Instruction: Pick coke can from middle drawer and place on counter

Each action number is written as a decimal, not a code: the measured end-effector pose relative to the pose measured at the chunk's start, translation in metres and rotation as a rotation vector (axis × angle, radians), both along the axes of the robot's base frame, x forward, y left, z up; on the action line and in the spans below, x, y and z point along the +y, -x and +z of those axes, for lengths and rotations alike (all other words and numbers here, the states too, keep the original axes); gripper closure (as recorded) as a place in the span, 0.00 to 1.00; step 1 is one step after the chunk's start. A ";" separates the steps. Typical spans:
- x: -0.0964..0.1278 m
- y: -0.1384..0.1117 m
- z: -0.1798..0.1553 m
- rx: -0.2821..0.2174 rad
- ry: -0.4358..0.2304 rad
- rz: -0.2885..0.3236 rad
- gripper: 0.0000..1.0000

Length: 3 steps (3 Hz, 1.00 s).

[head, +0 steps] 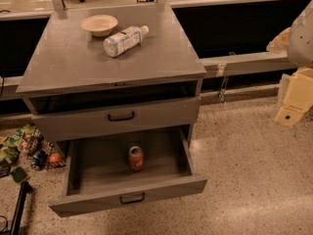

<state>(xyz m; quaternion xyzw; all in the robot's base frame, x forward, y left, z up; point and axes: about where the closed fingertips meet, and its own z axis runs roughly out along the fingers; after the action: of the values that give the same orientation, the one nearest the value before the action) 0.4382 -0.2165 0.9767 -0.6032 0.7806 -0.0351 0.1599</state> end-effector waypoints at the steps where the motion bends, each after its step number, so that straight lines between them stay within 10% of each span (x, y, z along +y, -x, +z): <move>1: 0.000 0.000 0.000 0.000 0.000 0.000 0.00; 3: 0.062 -0.035 -0.052 0.005 -0.201 0.002 0.00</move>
Offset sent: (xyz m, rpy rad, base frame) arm 0.0452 0.0617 -0.0464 0.2104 -0.0208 -0.0311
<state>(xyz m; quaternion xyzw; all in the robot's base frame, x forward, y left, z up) 0.4734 -0.1548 0.9246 -0.5852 0.7798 0.0453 0.2177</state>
